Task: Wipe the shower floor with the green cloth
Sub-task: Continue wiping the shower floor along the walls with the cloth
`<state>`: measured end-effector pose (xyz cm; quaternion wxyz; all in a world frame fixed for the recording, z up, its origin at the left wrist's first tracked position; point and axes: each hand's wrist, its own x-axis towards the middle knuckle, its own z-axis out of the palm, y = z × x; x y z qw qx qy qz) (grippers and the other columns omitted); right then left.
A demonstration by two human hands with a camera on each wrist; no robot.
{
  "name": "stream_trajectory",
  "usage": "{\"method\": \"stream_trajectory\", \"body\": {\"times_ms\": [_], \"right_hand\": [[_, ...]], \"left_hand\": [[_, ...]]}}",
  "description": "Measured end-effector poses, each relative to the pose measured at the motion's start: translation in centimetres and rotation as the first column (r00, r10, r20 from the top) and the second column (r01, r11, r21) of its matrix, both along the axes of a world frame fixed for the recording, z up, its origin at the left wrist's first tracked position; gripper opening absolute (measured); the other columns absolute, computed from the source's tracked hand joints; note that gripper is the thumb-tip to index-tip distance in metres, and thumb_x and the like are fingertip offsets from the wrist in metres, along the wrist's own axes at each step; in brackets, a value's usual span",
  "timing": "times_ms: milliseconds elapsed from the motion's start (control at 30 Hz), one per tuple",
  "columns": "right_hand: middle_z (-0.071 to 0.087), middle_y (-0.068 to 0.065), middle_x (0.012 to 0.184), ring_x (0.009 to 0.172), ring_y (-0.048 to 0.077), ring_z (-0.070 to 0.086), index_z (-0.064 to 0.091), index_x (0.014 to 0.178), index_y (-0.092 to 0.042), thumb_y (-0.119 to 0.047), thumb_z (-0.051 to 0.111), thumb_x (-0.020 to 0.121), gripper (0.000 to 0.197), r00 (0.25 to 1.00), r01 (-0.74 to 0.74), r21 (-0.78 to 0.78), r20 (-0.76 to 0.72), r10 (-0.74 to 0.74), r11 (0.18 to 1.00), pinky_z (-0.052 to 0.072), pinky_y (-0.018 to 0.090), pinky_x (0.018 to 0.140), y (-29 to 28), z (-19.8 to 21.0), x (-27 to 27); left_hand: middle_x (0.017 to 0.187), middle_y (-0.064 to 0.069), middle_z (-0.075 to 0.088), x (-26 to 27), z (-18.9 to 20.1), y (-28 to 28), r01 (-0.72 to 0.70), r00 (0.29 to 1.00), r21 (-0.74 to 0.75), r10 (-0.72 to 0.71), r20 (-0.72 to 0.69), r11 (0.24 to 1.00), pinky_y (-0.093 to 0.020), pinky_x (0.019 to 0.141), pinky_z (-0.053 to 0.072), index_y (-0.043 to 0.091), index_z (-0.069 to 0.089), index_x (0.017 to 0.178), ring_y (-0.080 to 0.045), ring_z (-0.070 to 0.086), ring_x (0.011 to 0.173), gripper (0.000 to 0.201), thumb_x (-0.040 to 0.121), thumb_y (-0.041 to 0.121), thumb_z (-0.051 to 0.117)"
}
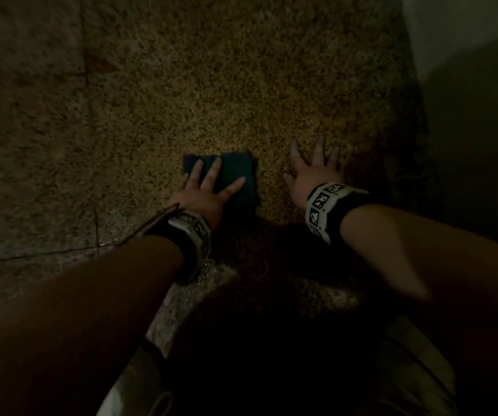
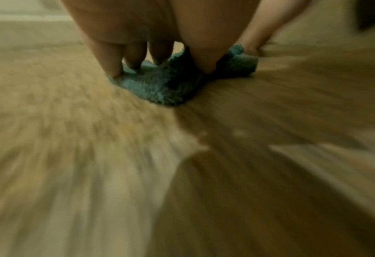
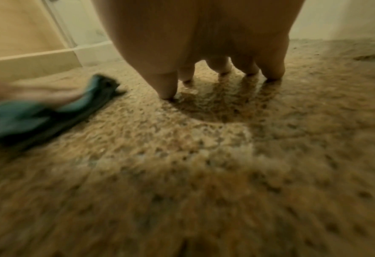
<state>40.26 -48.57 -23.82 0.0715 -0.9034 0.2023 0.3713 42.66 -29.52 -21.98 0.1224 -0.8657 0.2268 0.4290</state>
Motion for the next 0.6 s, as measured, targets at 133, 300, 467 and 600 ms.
{"method": "stream_trajectory", "body": {"times_ms": [133, 300, 467, 600], "right_hand": [[-0.029, 0.013, 0.153, 0.14, 0.046, -0.016, -0.02, 0.146, -0.037, -0.049, 0.02, 0.1, 0.063, 1.0, -0.019, 0.002, 0.001, 0.019, 1.0, -0.001, 0.057, 0.115, -0.1, -0.1, -0.2], [-0.031, 0.013, 0.152, 0.14, 0.047, -0.017, -0.025, 0.144, -0.035, -0.049, 0.017, 0.1, 0.063, 0.999, -0.033, -0.021, -0.024, 0.032, 0.999, -0.001, 0.057, 0.115, 0.1, -0.2, -0.1], [-0.031, 0.013, 0.152, 0.14, 0.046, -0.018, -0.026, 0.144, -0.035, -0.048, 0.015, 0.1, 0.062, 0.999, -0.03, -0.02, -0.04, 0.029, 0.999, 0.001, 0.058, 0.114, 0.2, 0.0, 0.0], [-0.029, 0.013, 0.153, 0.14, 0.046, -0.016, -0.023, 0.146, -0.035, -0.049, 0.016, 0.1, 0.061, 0.999, -0.046, -0.028, -0.021, 0.045, 0.999, -0.001, 0.058, 0.115, 0.4, 0.3, -0.3]], "left_hand": [[0.152, 0.003, -0.033, 4.0, 0.1, -0.9, -0.084, 0.996, -0.001, 0.084, 0.043, 0.997, -0.05, 0.115, 0.007, 0.053, -0.015, 0.141, -0.03, -0.021, 0.142, 0.083, 0.097, 0.026, 0.049], [0.153, 0.005, -0.03, 5.7, -0.4, -0.7, -0.133, 0.987, -0.039, 0.136, 0.086, 0.99, -0.054, 0.116, 0.011, 0.056, -0.014, 0.14, -0.032, -0.018, 0.143, 0.086, 0.096, 0.022, 0.051], [0.154, 0.004, -0.027, 4.4, 0.3, -0.5, -0.087, 0.99, -0.032, 0.09, 0.112, 0.996, -0.051, 0.114, 0.008, 0.05, -0.013, 0.143, -0.029, -0.018, 0.143, 0.081, 0.097, 0.026, 0.05], [0.153, 0.003, -0.029, 2.0, 0.6, 1.0, -0.059, 0.996, 0.016, 0.058, 0.064, 0.998, -0.05, 0.115, 0.004, 0.05, -0.014, 0.143, -0.03, -0.019, 0.143, 0.082, 0.096, 0.033, 0.051]]}}
